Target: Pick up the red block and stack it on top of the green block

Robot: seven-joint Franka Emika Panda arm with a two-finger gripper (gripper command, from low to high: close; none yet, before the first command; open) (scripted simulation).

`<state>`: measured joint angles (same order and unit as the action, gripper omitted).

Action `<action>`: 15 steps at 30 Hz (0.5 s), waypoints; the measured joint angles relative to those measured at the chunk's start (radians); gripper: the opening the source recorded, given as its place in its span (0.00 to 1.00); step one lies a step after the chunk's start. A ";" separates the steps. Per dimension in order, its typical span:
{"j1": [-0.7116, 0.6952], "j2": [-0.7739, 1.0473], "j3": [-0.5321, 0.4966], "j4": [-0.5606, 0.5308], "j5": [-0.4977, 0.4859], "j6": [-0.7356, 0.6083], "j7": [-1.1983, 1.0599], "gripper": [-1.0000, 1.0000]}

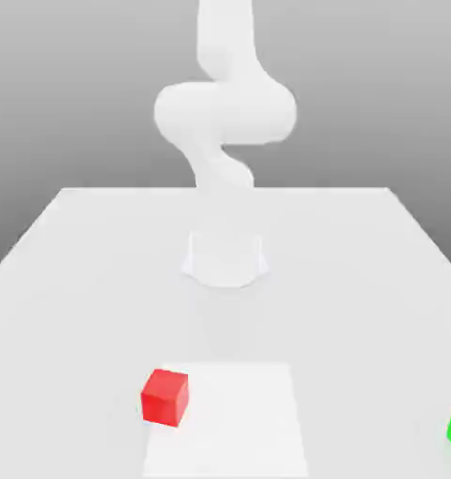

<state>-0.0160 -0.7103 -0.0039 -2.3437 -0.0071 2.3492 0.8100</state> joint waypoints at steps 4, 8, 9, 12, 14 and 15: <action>-0.024 0.152 -0.011 -0.073 -0.012 0.083 0.017 0.50; -0.046 0.298 -0.026 -0.144 -0.020 0.163 0.031 0.50; -0.051 0.334 -0.030 -0.161 -0.022 0.182 0.034 0.50; -0.066 0.443 -0.043 -0.214 -0.023 0.242 0.040 0.50; -0.075 0.515 -0.053 -0.249 -0.021 0.282 0.043 0.50; -0.079 0.551 -0.058 -0.267 -0.018 0.301 0.043 0.50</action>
<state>-0.0946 -0.1588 -0.0617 -2.6104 -0.0254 2.6506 0.8532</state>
